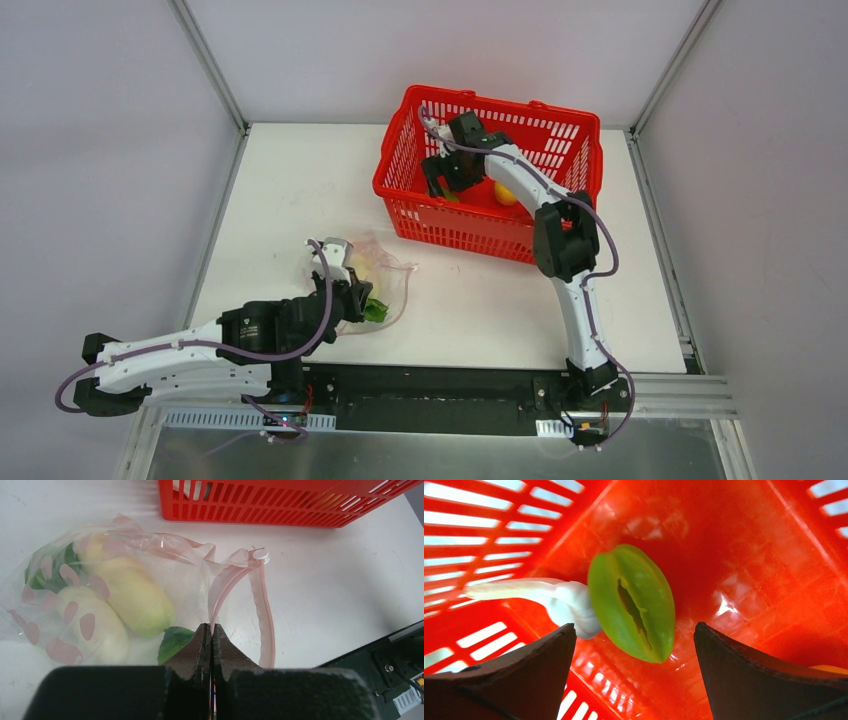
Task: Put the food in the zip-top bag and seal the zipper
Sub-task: Pick up the fake fruit from the bin.
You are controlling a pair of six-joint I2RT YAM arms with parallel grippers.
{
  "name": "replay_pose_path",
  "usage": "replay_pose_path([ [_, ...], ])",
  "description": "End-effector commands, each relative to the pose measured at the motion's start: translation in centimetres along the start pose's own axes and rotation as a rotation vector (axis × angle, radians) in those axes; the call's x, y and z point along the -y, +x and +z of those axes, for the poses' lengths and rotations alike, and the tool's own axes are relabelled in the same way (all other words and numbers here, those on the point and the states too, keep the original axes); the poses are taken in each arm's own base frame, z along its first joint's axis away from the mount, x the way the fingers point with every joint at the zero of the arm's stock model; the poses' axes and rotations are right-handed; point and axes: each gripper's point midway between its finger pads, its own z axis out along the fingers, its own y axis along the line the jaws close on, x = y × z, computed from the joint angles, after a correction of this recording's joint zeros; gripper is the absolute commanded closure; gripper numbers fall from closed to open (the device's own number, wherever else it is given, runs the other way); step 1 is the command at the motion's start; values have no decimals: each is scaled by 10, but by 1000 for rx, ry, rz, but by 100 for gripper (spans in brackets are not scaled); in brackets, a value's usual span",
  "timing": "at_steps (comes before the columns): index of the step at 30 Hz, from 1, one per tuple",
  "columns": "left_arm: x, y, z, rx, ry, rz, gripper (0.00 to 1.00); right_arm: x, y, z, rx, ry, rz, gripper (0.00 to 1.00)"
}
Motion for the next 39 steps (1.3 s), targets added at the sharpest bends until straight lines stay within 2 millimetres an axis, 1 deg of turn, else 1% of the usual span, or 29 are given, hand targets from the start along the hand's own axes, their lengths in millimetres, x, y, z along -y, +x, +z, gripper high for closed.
replay_pose_path([
  [1,2,-3,0,20,12,-4,100,14,26,12,-86,47,-37,10],
  [5,3,1,2,10,10,-3,100,15,37,12,-123,46,-56,10],
  [7,4,2,2,6,11,-6,100,17,32,14,-104,58,-49,13],
  [9,5,2,2,3,15,-12,100,17,23,17,-65,64,-28,20],
  [10,6,3,2,2,17,-14,100,16,19,18,-49,60,-20,21],
  [11,6,3,2,0,18,-13,100,14,16,20,-32,49,-14,21],
  [14,3,5,2,-6,9,-21,100,10,11,23,-1,26,-17,14],
  [16,3,8,2,-13,7,-31,100,9,8,24,13,18,-30,14],
  [19,4,15,3,-27,11,-42,100,1,7,30,20,-40,-44,26],
  [20,4,17,4,-32,8,-41,100,0,9,31,9,-49,-36,29],
  [21,3,18,5,-37,2,-41,100,-1,12,33,-5,-58,-28,34],
  [23,3,22,7,-46,-8,-33,100,-1,18,31,-35,-55,-26,40],
  [25,3,23,8,-51,-19,-21,100,3,19,25,-31,-40,-27,46],
  [26,4,22,8,-52,-20,-17,100,6,17,21,-21,-25,-25,47],
  [27,5,20,8,-54,-19,-13,100,8,12,16,-3,-15,-20,50],
  [28,7,18,8,-56,-18,-8,100,11,5,10,26,-9,-10,56],
  [30,10,14,7,-59,-10,-1,100,15,-13,-7,91,-9,48,62],
  [31,11,13,6,-60,-6,-2,100,18,-20,-13,116,-13,84,63],
  [33,13,13,5,-71,0,-1,100,20,-35,-35,177,-37,159,64],
  [36,17,14,5,-83,11,-4,100,21,-37,-55,206,-74,221,65],
  [39,20,14,9,-69,17,-5,100,21,-29,-66,201,-56,232,64],
])
